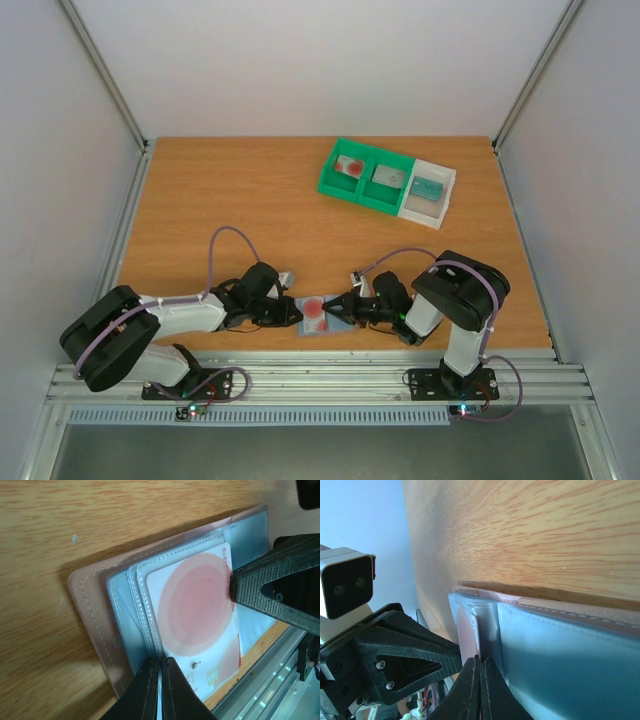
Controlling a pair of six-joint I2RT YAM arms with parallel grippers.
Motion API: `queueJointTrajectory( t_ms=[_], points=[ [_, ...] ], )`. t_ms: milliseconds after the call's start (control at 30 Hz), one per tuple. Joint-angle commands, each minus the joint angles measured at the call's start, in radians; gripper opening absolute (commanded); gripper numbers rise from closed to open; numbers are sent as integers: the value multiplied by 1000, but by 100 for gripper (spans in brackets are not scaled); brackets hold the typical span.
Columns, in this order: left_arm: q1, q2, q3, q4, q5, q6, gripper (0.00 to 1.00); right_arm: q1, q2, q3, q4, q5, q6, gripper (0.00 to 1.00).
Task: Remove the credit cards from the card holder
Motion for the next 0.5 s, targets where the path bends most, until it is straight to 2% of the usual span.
queueJointTrajectory(
  t_ms=[0,467],
  points=[
    [-2,33,-9,-89,-74,15,6,-8,-14,-36,-1,22,-11,1],
    [-2,39,0,-95,-103,10,6,-44,-272,-66,-290,82,-64,1]
  ],
)
